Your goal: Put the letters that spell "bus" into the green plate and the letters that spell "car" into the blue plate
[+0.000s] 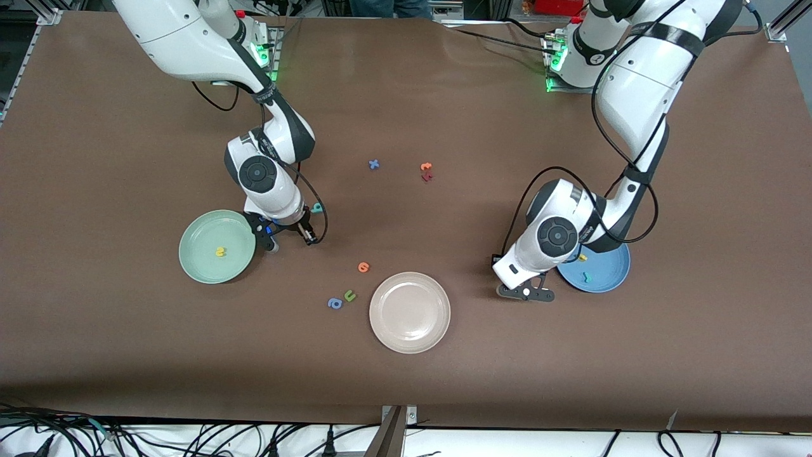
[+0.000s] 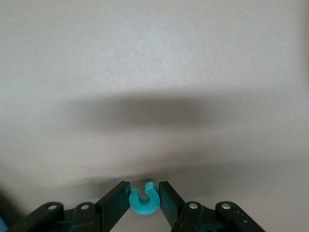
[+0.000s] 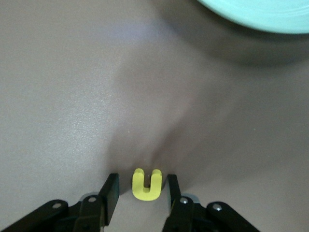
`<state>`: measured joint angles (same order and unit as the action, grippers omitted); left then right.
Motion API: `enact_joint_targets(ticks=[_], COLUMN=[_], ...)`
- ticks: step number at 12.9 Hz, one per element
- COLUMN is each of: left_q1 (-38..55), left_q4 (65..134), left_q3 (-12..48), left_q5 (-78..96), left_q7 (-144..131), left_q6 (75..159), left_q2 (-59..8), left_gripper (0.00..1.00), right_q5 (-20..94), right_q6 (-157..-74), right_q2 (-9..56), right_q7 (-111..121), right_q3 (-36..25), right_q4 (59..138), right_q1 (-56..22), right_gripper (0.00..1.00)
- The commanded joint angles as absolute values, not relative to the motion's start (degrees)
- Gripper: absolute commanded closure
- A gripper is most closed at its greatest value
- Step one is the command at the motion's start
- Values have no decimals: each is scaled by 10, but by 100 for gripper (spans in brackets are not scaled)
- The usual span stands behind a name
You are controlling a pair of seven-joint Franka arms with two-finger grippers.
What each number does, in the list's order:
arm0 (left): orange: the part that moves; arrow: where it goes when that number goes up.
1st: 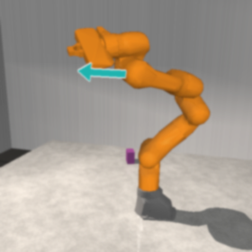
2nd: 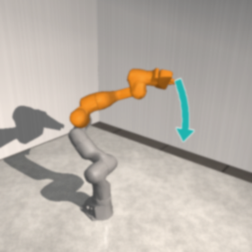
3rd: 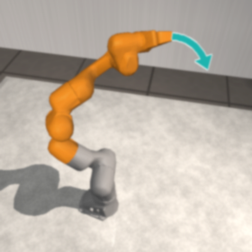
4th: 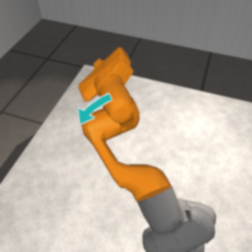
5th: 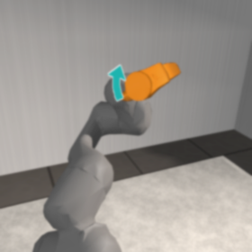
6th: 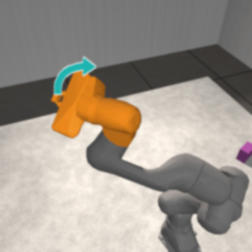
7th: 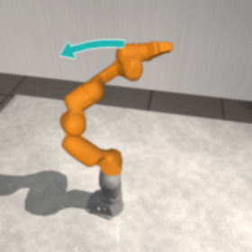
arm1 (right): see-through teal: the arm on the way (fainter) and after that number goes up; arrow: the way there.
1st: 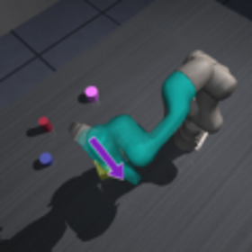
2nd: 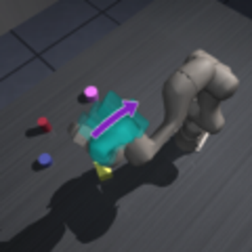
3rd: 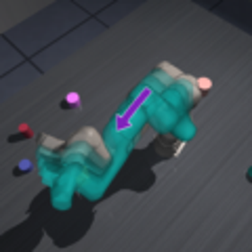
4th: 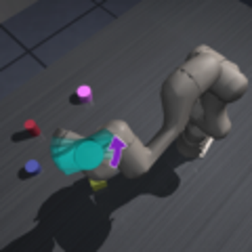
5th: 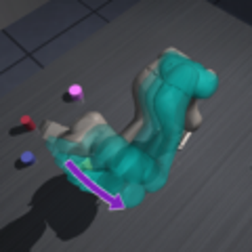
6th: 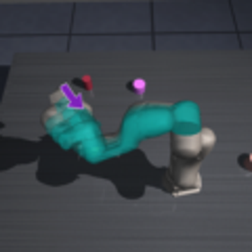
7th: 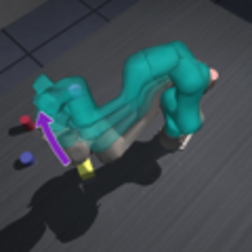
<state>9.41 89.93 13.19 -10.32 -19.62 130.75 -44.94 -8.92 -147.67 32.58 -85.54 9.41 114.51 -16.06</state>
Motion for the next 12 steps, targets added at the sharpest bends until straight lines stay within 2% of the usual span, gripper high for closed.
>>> enact_joint_targets(ticks=[1,4,7,8,9,10,11,12], left_q1=[84,51,5,3,0,-12,-11,-14], left_q4=[906,910,916,918,918,919,924,924], left_q3=[136,134,133,132,126,126,126,126], left_q5=[-105,-110,-113,-114,-117,-117,-117,-117], left_q7=[-197,-172,-76,-53,-39,-36,-35,-33], left_q6=[1289,1261,1218,1175,1165,1163,1163,1160], left_q2=[-420,-384,-375,-371,-373,-374,-376,-380], left_gripper=[84,83,83,83,83,78,34,0], right_q5=[-88,-88,-88,-88,-86,-87,-83,-83], right_q6=[-1483,-1482,-1448,-1402,-1353,-1303,-1272,-1256], right_q2=[333,331,314,301,288,273,259,249], right_q7=[-849,-836,-791,-739,-683,-624,-549,-471], right_q3=[96,96,95,95,94,94,91,84], right_q4=[1137,1134,1121,1110,1096,1087,1084,1085], right_q1=[-161,-161,-158,-156,-152,-143,-133,-118], right_gripper=[70,91,91,91,91,91,91,91])
